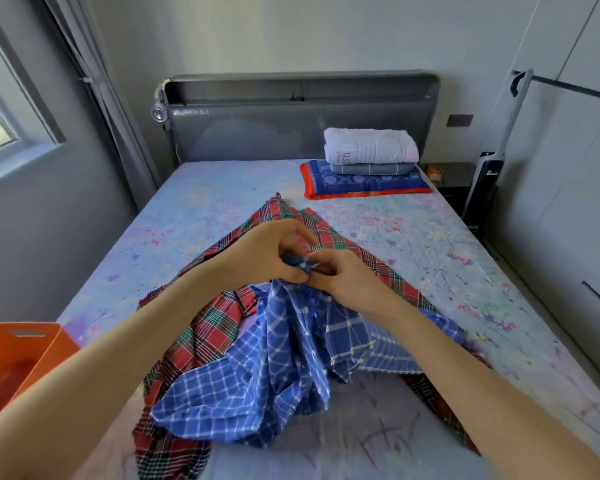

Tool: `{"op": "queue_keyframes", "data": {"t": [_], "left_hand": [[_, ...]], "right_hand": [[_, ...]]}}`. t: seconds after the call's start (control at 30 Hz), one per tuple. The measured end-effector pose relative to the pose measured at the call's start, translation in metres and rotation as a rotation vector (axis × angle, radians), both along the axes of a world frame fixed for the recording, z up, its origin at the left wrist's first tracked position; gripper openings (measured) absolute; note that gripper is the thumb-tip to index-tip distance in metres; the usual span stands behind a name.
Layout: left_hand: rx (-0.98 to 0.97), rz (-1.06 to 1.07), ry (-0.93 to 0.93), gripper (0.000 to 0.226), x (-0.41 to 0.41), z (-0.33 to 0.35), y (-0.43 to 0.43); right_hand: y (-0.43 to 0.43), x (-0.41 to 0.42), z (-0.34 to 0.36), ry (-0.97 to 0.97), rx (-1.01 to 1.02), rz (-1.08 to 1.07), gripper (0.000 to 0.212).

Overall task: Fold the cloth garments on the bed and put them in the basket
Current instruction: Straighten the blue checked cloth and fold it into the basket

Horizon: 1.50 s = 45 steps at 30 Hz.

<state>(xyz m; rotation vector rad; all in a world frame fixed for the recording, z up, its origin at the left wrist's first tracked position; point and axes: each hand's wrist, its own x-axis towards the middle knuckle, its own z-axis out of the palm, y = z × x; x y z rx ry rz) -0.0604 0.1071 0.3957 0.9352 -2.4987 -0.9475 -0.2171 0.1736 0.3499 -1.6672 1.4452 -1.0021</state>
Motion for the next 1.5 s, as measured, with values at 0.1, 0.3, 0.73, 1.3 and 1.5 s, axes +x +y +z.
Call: {"op": "queue_keyframes", "data": {"t": [0.1, 0.3, 0.73, 1.3, 1.5], "left_hand": [[-0.045, 0.039, -0.013, 0.037, 0.017, 0.001, 0.004], [-0.295, 0.437, -0.138, 0.014, 0.036, -0.011, 0.012], [-0.209, 0.523, -0.28, 0.01, 0.1, -0.036, -0.004], [0.753, 0.393, 0.541, 0.007, 0.069, -0.001, 0.003], [0.272, 0.471, 0.358, 0.023, 0.052, -0.007, -0.014]], "right_hand": [[-0.002, 0.013, 0.0, -0.014, 0.045, 0.032, 0.009], [-0.011, 0.024, 0.003, 0.165, -0.187, -0.21, 0.017], [-0.043, -0.035, 0.011, 0.114, -0.192, -0.645, 0.038], [-0.073, -0.072, -0.005, 0.027, 0.094, -0.828, 0.029], [-0.042, -0.054, 0.008, -0.159, 0.11, -0.546, 0.012]]}}
